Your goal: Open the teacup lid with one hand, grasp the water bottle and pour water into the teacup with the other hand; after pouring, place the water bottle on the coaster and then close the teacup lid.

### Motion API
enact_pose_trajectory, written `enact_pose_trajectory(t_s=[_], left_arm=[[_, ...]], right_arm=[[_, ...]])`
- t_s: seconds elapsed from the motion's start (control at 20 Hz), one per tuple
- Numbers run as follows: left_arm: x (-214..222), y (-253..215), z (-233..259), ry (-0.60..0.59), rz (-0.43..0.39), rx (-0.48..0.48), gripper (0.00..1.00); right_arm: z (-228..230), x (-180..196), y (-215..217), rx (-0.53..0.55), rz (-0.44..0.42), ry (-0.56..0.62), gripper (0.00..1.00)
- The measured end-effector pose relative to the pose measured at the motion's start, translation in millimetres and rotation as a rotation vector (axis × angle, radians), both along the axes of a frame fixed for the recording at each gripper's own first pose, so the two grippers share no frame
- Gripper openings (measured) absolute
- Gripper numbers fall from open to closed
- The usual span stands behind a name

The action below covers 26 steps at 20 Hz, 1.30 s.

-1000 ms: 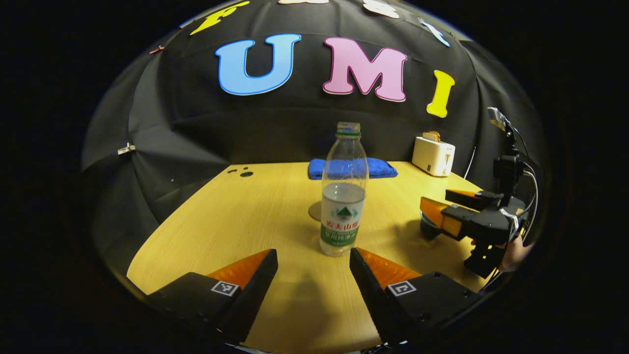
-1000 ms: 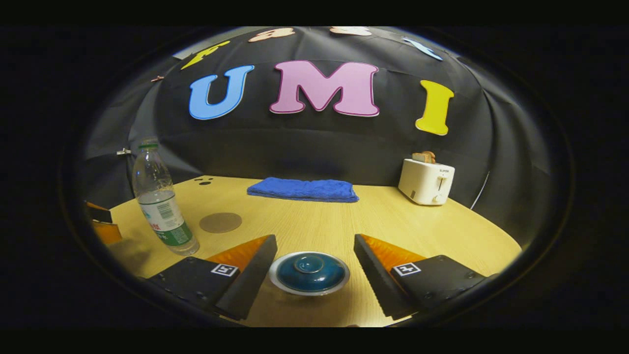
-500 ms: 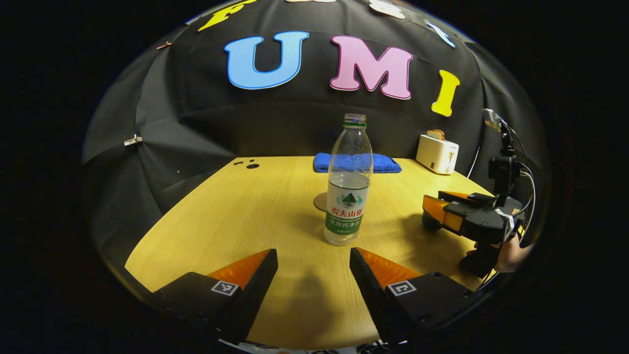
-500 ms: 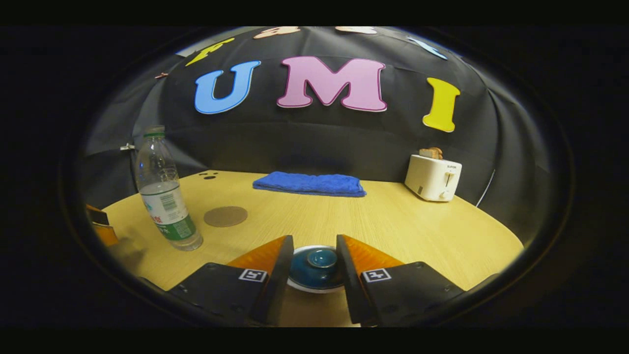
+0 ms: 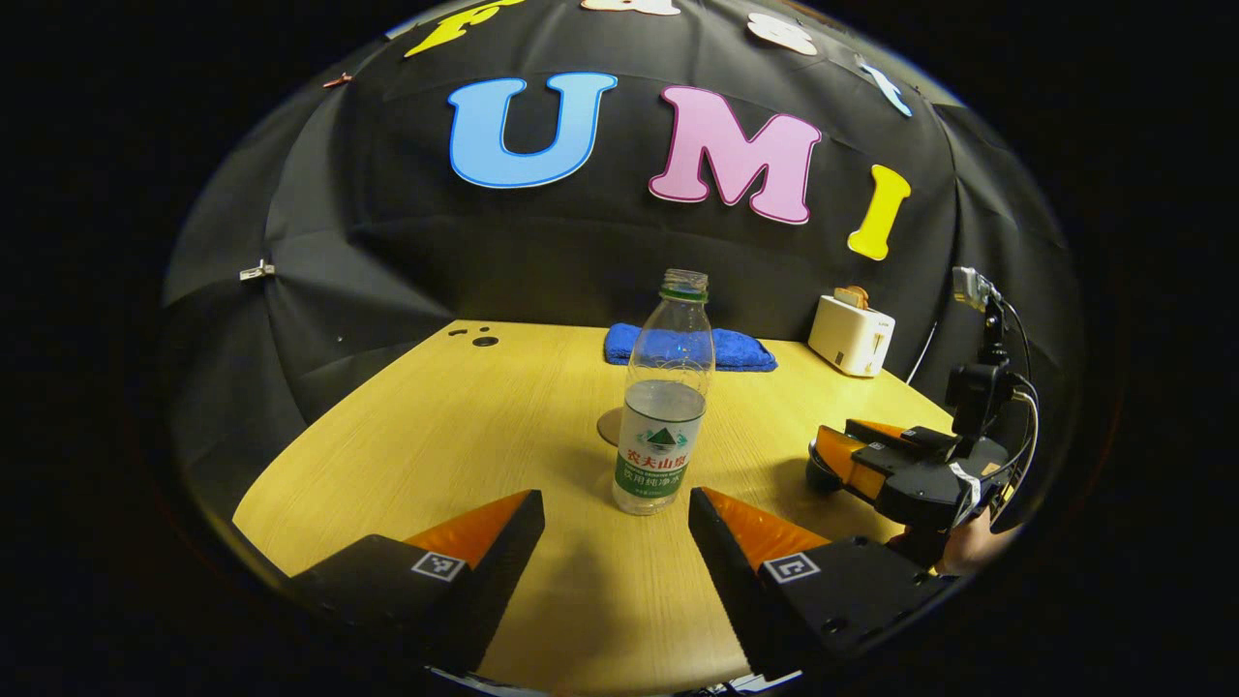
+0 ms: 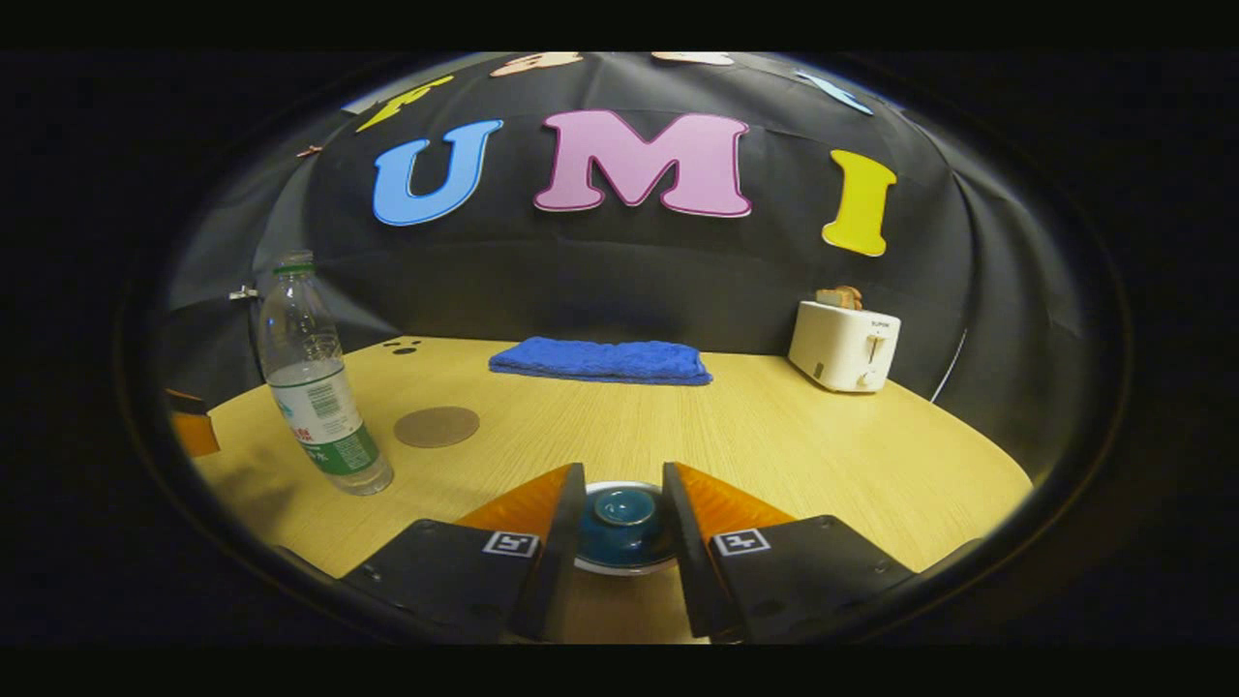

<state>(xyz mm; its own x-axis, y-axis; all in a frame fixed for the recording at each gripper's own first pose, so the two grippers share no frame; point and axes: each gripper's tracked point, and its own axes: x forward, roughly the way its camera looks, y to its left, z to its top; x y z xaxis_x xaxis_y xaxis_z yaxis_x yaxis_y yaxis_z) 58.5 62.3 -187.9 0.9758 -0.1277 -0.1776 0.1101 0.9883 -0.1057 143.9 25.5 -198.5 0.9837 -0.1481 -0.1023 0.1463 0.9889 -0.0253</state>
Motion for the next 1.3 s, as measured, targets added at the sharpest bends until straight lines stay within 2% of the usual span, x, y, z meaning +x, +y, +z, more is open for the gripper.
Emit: enact_pose_trajectory(t_s=[0.1, 0.15, 0.2, 0.25, 0.3, 0.5, 0.55, 0.7, 0.95, 1.3], left_arm=[[-0.8, -0.4, -2.6, 0.006, -0.004, 0.009, 0.95], [-0.1, -1.2, -2.4, 0.008, -0.007, 0.015, 0.96], [1.2, -3.1, -3.0, 0.008, -0.012, 0.028, 0.96], [2.6, -5.0, -1.2, 0.001, -0.018, 0.042, 0.95], [5.6, -6.9, 4.0, -0.019, -0.023, 0.058, 0.96], [28.2, -22.7, 6.9, -0.041, -0.055, 0.06, 0.96], [33.8, -24.9, 8.7, -0.048, -0.054, 0.052, 0.96], [57.3, -33.9, 15.5, -0.082, -0.069, 0.025, 0.96], [92.5, -37.6, 21.0, -0.129, -0.097, 0.037, 0.96], [140.3, -56.6, 34.7, -0.206, -0.156, 0.05, 0.96]], right_arm=[[-1.4, 1.8, -1.0, 0.005, -0.007, 0.009, 0.35], [-1.0, -1.7, -0.6, 0.013, -0.001, 0.005, 0.34], [-0.6, 1.3, -0.3, 0.021, 0.006, 0.011, 0.29], [0.4, 0.7, 0.4, 0.031, 0.01, 0.007, 0.38], [0.0, 0.7, 0.3, 0.041, 0.018, 0.006, 0.3], [5.5, 0.6, 4.2, 0.035, 0.037, 0.006, 0.31], [11.1, 0.6, 3.6, 0.036, 0.038, -0.003, 0.26], [37.0, -0.7, -3.4, 0.029, 0.038, -0.042, 0.26], [64.4, -11.9, -23.8, 0.042, 0.012, -0.073, 0.26], [51.2, -35.4, -36.1, 0.008, -0.017, -0.031, 0.26]])
